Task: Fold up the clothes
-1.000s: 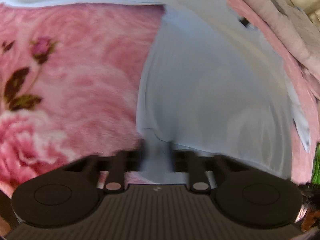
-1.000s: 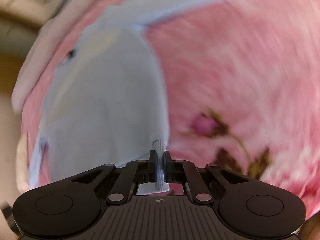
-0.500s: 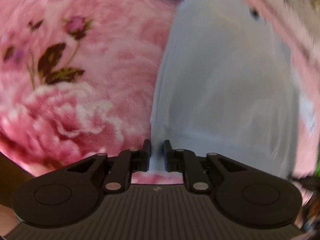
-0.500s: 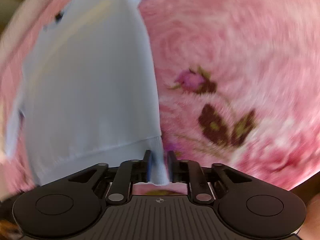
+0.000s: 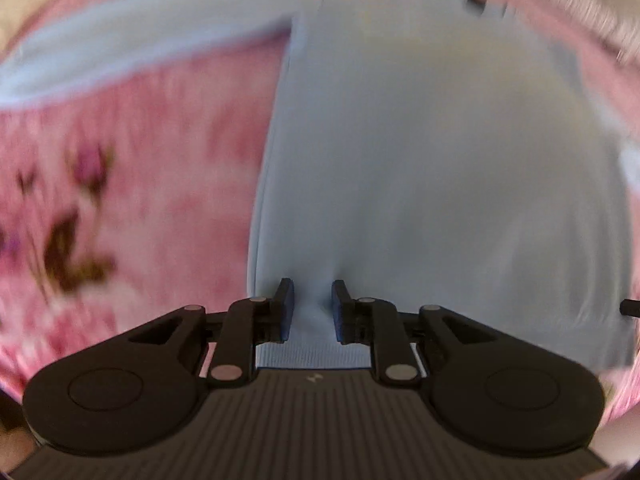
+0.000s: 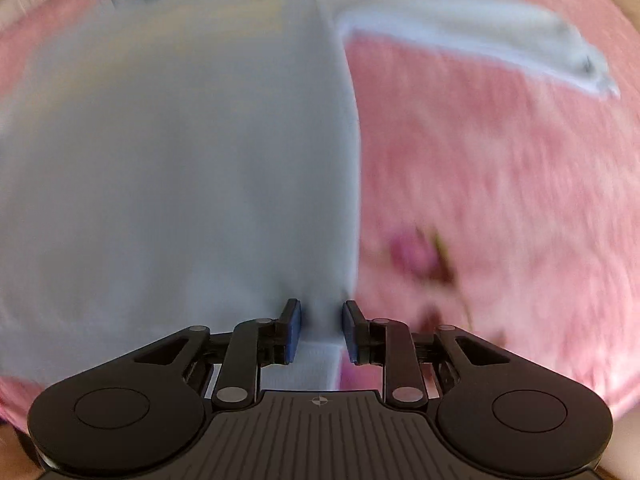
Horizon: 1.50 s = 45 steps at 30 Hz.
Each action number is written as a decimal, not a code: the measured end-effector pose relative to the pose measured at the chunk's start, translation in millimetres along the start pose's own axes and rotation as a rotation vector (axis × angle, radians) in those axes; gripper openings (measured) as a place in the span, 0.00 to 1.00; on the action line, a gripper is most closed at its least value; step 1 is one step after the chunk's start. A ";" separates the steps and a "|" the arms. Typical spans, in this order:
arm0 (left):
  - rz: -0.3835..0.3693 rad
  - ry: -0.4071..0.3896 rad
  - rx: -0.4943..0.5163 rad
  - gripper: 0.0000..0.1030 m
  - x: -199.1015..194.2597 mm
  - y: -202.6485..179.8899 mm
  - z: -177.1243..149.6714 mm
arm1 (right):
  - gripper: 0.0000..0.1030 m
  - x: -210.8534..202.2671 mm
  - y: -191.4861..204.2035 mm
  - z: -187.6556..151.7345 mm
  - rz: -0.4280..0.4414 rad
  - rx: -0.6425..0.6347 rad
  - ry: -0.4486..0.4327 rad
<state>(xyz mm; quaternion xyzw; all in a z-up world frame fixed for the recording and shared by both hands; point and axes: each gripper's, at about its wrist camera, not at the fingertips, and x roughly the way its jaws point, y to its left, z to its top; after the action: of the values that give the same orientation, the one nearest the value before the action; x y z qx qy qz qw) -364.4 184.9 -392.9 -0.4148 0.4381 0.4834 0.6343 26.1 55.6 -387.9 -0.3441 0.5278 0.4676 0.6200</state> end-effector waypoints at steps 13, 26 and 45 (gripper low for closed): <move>-0.050 0.075 0.104 0.30 -90.6 -34.9 104.3 | 0.40 -114.6 23.5 29.3 0.064 0.313 -0.078; 0.030 -0.135 -0.020 0.40 -216.0 -91.3 93.5 | 0.51 -208.5 57.6 66.0 0.149 0.050 -0.258; 0.094 -0.216 -0.085 0.44 -285.5 -184.6 -70.1 | 0.51 -256.1 -26.8 -37.6 0.183 -0.129 -0.213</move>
<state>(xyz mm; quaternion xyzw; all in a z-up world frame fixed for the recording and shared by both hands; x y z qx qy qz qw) -237.4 12.2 -119.9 -0.3658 0.3655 0.5726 0.6361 37.5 -43.2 -147.4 -0.2819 0.4570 0.5891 0.6038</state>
